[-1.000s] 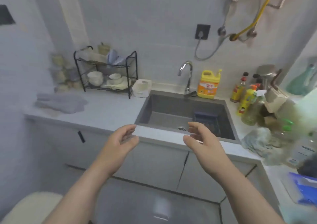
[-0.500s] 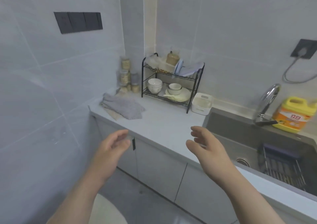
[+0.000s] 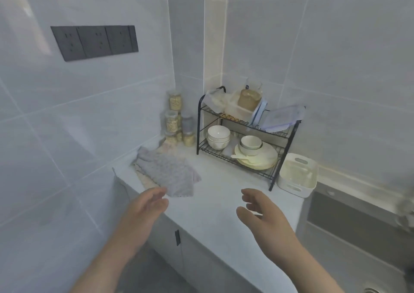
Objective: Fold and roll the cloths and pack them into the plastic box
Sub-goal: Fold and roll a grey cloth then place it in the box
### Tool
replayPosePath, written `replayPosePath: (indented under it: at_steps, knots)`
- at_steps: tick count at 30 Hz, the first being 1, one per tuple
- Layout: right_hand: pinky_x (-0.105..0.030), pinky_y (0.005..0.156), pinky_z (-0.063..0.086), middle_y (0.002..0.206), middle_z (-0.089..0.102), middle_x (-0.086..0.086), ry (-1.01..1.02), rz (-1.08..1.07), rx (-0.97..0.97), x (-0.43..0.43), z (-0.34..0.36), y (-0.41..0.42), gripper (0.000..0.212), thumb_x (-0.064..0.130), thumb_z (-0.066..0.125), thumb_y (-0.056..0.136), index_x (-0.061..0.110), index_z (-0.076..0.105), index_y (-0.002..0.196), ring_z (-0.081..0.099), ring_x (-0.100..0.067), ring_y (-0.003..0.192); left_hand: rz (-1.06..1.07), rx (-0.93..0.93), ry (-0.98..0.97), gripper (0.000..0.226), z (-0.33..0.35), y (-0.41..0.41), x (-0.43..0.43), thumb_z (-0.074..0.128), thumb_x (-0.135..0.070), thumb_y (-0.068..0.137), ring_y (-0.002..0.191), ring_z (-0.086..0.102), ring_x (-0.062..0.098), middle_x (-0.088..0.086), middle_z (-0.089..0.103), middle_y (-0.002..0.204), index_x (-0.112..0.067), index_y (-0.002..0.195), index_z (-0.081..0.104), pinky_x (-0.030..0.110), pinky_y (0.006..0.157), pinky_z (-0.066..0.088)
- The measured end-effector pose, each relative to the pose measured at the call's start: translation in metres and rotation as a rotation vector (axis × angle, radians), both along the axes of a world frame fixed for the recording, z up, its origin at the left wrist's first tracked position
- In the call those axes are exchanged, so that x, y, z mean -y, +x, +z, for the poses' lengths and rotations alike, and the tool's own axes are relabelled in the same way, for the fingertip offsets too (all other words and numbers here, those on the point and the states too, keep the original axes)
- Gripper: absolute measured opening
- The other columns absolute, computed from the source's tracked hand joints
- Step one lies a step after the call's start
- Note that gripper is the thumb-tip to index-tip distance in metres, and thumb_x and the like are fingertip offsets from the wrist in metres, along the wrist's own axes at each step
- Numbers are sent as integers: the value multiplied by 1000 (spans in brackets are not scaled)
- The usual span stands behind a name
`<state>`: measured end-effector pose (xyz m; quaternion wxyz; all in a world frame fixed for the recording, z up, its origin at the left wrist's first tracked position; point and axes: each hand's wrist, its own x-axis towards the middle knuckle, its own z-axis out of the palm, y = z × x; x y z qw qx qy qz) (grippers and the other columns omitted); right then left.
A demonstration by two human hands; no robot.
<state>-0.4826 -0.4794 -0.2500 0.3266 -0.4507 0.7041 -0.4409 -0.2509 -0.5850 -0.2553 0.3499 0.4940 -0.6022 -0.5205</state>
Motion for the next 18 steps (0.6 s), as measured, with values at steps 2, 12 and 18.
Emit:
replayPosePath:
  at_steps: [2, 12, 18]
  knots:
    - [-21, 90, 39, 122, 52, 22, 4, 21, -8, 38, -2, -15, 36, 31, 57, 91, 39, 49, 126, 47, 5, 115, 23, 22, -4, 22, -2, -14, 31, 59, -22, 92, 106, 47, -13, -21, 57, 118, -31, 113, 62, 27, 98, 37]
    - [-21, 88, 39, 123, 53, 18, 70, 149, -31, 184, -12, -26, 36, 33, 58, 91, 36, 50, 126, 50, -1, 113, 121, 61, 22, 22, -20, -16, 157, 60, -16, 91, 108, 53, -3, -17, 61, 114, -27, 111, 65, 26, 96, 38]
    - [-20, 87, 39, 120, 54, 17, 138, 105, -47, 273, -30, -20, 35, 32, 57, 92, 34, 49, 127, 52, -4, 111, 77, 124, 51, 23, -33, -7, 280, 61, -30, 91, 111, 57, 10, -9, 62, 118, -29, 113, 64, 36, 103, 42]
